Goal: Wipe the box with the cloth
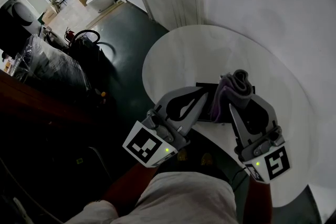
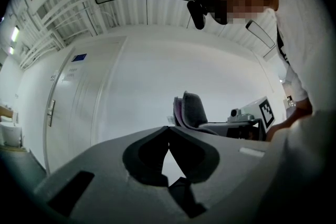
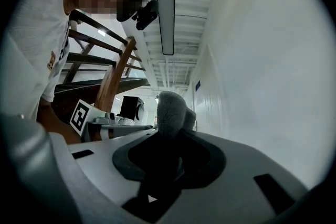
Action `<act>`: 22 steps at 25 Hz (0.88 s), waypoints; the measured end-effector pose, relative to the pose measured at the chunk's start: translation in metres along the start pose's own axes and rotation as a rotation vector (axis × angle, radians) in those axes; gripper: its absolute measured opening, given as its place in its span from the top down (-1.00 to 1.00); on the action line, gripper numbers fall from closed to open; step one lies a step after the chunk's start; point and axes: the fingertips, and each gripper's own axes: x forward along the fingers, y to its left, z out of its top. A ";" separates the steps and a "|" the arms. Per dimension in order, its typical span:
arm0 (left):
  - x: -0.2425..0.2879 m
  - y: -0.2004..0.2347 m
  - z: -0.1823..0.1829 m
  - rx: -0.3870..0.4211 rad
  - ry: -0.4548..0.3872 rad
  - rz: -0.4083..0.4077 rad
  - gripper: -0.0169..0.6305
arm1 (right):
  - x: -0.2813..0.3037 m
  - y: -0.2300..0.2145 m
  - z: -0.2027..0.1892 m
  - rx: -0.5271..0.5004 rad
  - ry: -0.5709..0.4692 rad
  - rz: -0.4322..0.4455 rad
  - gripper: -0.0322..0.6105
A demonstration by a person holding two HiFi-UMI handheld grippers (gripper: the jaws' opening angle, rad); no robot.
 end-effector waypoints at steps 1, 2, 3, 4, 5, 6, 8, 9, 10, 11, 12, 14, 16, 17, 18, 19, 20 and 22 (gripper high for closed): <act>0.001 0.001 0.000 0.000 -0.001 0.001 0.90 | 0.000 -0.001 -0.001 0.001 0.000 -0.001 0.58; 0.002 0.002 0.000 0.001 -0.002 0.002 0.90 | 0.001 -0.003 -0.002 0.001 0.002 -0.003 0.58; 0.003 0.003 -0.001 0.001 -0.001 0.002 0.90 | 0.001 -0.005 -0.003 0.001 0.003 -0.006 0.58; 0.004 0.004 -0.001 0.001 -0.001 0.002 0.90 | 0.002 -0.006 -0.004 0.001 0.004 -0.008 0.58; 0.005 0.004 -0.001 0.001 -0.001 0.002 0.90 | 0.003 -0.007 -0.004 0.001 0.005 -0.009 0.58; 0.004 0.003 0.000 0.000 -0.001 0.001 0.90 | 0.003 -0.007 -0.004 0.001 0.006 -0.010 0.58; 0.004 0.002 -0.001 -0.002 0.000 -0.001 0.90 | 0.003 -0.006 -0.005 0.002 0.010 -0.011 0.58; 0.004 0.002 -0.001 -0.003 0.001 -0.001 0.90 | 0.003 -0.007 -0.006 0.003 0.011 -0.011 0.58; 0.005 0.002 -0.002 -0.005 0.002 -0.001 0.90 | 0.003 -0.007 -0.007 0.004 0.012 -0.011 0.58; 0.005 0.002 -0.002 -0.005 0.003 -0.001 0.90 | 0.003 -0.007 -0.007 0.005 0.013 -0.011 0.58; 0.005 0.002 -0.002 -0.005 0.003 0.000 0.90 | 0.003 -0.008 -0.007 0.006 0.013 -0.011 0.58; 0.005 0.002 0.000 -0.005 0.001 -0.001 0.90 | 0.003 -0.008 -0.007 0.005 0.014 -0.011 0.58; 0.005 0.001 0.000 -0.004 -0.002 -0.002 0.90 | 0.003 -0.007 -0.006 -0.005 0.013 -0.008 0.58; 0.004 0.001 0.000 -0.003 -0.004 -0.002 0.90 | 0.002 -0.006 -0.006 -0.008 0.012 -0.008 0.58; 0.003 0.000 -0.001 -0.004 -0.005 -0.002 0.90 | 0.001 -0.005 -0.007 -0.008 0.012 -0.009 0.58; 0.003 -0.001 -0.001 -0.005 -0.005 -0.001 0.90 | 0.001 -0.005 -0.007 -0.006 0.012 -0.011 0.58; 0.003 0.000 -0.001 -0.006 -0.004 0.000 0.90 | 0.001 -0.005 -0.007 -0.004 0.013 -0.011 0.58; 0.004 0.000 -0.001 -0.005 -0.002 0.000 0.90 | 0.001 -0.006 -0.007 -0.008 0.015 -0.009 0.58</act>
